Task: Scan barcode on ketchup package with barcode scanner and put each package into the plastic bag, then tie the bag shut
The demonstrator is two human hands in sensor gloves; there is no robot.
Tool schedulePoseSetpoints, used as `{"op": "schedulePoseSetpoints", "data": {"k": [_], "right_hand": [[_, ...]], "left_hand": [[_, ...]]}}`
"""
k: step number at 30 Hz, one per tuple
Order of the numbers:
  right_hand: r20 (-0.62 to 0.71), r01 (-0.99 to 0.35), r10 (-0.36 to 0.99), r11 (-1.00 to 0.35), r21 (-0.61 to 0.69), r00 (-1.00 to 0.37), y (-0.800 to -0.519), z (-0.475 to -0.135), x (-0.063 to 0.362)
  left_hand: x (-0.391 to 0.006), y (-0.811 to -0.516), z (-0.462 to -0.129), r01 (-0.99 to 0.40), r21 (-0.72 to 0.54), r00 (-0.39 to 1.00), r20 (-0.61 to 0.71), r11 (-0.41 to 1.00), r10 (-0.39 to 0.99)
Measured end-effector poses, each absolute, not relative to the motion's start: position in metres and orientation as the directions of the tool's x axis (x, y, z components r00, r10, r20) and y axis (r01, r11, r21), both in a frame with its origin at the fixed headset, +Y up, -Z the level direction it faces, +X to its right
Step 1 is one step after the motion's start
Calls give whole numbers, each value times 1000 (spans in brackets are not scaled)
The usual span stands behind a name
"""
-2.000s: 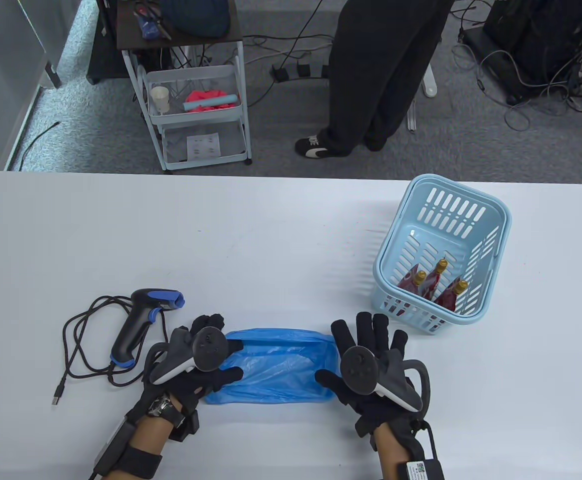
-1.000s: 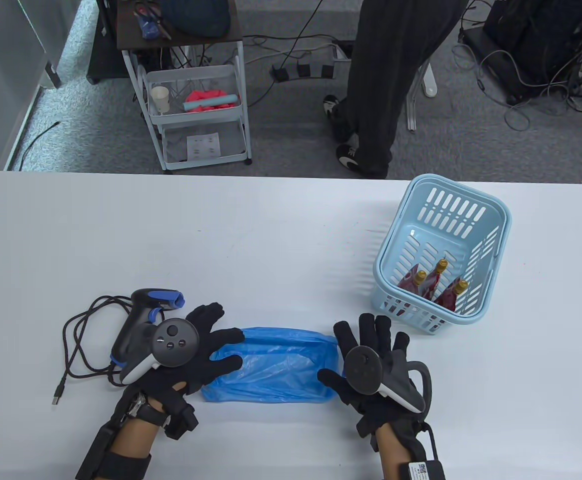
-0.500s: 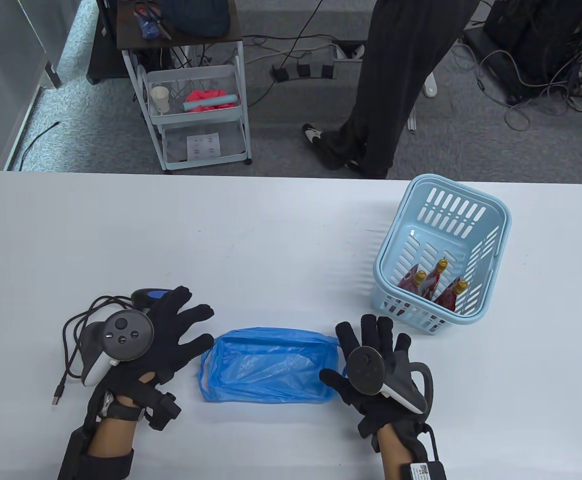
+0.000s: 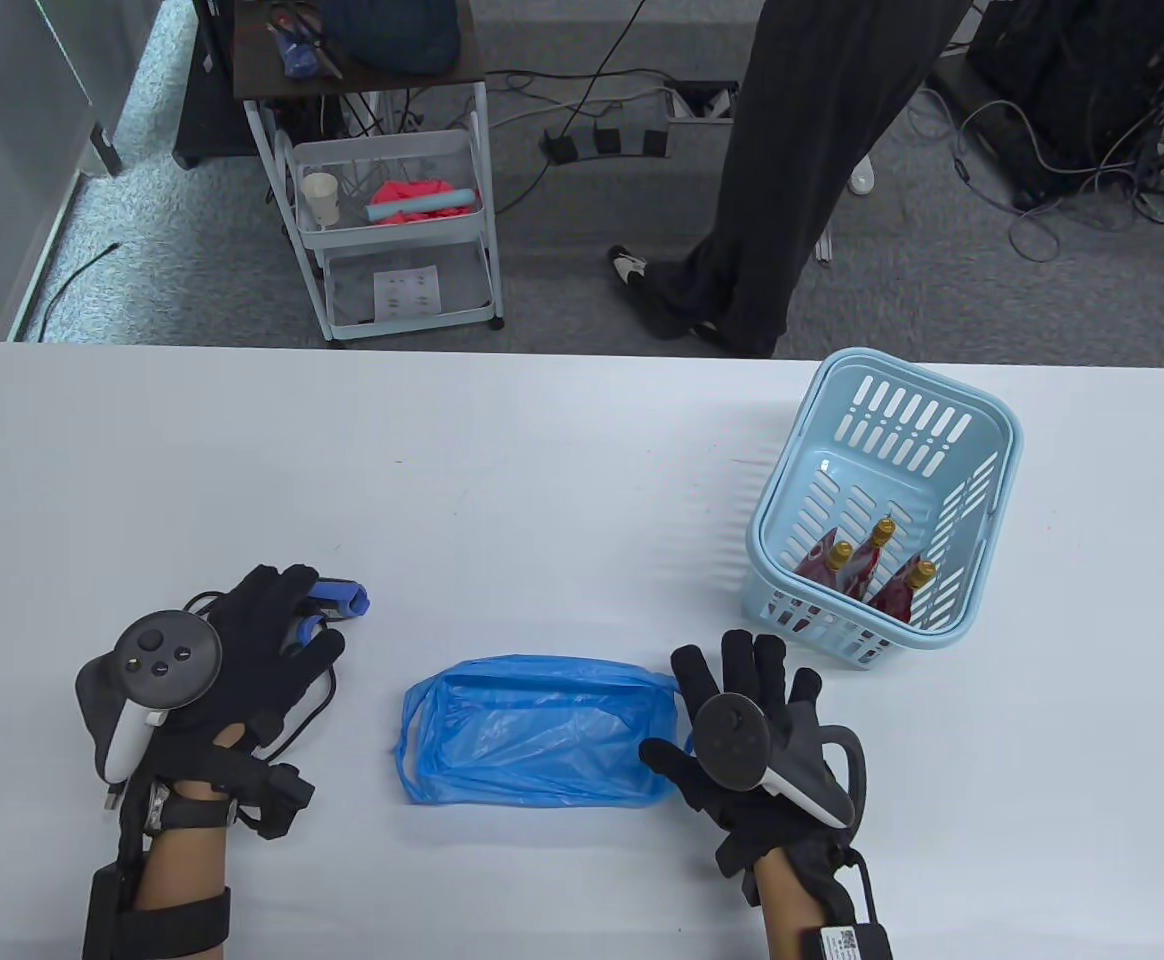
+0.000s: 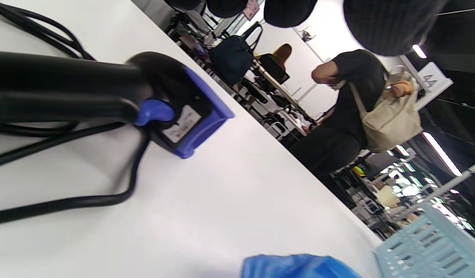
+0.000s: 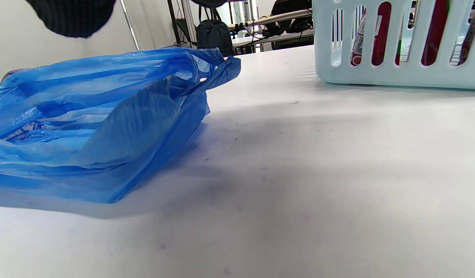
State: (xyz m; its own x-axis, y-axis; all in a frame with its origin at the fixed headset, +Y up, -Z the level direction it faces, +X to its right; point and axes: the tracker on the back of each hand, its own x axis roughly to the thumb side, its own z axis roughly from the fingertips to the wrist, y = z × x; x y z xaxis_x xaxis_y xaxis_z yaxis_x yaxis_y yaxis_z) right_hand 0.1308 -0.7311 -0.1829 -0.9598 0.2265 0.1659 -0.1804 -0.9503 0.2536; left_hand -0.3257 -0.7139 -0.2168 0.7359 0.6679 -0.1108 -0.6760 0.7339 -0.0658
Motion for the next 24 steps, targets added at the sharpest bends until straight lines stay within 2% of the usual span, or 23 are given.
{"op": "schedulePoseSetpoints", "data": {"k": [10,24], "right_hand": [[165,-179,226,-949,258,-960,-732,-182,131],[160,-198,245,-944,263,-956,-732,-182,132]], "left_hand": [[-347,-754,-224,-652,-119,741,-311,749,595],[-346,-773,-230,-566,-164,786,-403,808,468]]}}
